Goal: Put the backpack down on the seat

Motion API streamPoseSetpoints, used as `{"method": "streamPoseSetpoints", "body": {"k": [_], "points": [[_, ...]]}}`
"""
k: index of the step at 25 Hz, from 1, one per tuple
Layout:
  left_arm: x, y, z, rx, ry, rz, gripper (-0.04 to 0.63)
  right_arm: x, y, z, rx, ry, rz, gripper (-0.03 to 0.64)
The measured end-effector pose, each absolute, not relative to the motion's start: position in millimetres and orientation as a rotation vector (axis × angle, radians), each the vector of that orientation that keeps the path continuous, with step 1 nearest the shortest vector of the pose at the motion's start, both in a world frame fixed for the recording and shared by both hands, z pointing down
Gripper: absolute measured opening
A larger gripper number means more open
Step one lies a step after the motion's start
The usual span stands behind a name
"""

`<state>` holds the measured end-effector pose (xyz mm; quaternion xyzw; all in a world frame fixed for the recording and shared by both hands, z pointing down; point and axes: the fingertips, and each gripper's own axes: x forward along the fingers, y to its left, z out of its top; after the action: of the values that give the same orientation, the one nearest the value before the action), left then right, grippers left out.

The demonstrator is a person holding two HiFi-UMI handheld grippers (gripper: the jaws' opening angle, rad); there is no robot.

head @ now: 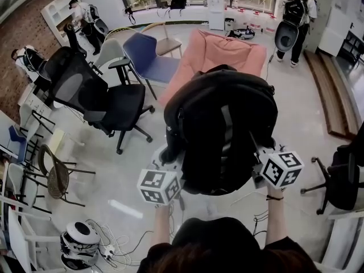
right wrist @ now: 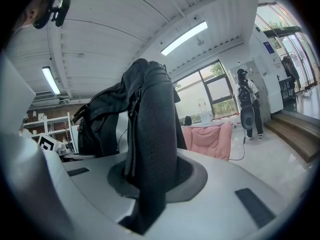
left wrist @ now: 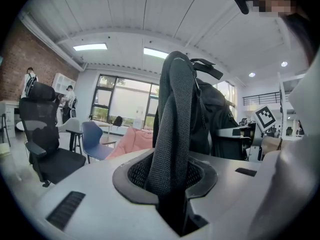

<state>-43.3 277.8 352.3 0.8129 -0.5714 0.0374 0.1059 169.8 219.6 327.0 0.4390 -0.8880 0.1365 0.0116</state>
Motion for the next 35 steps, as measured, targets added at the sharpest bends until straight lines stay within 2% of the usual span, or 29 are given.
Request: {"method": "streamPoseSetpoints", "body": {"k": [10, 22, 35], "points": [[-67.1, 232.0, 370.4, 2.329, -1.698, 0.108, 0.095, 141.4, 161.8, 343.3, 1.332, -2.746, 0.458, 0.058], [-104.8, 125.2, 382.6, 2.351, -1.633, 0.109, 0.095, 104.2, 56.2, 353.1, 1.387, -2.715, 0.456, 0.058], [-116.2, 10.0, 379.9, 2.431, -1.545, 0.159, 0.095, 97.4, -43.9, 353.6, 1.484, -2.688, 0.484, 0.058]]}}
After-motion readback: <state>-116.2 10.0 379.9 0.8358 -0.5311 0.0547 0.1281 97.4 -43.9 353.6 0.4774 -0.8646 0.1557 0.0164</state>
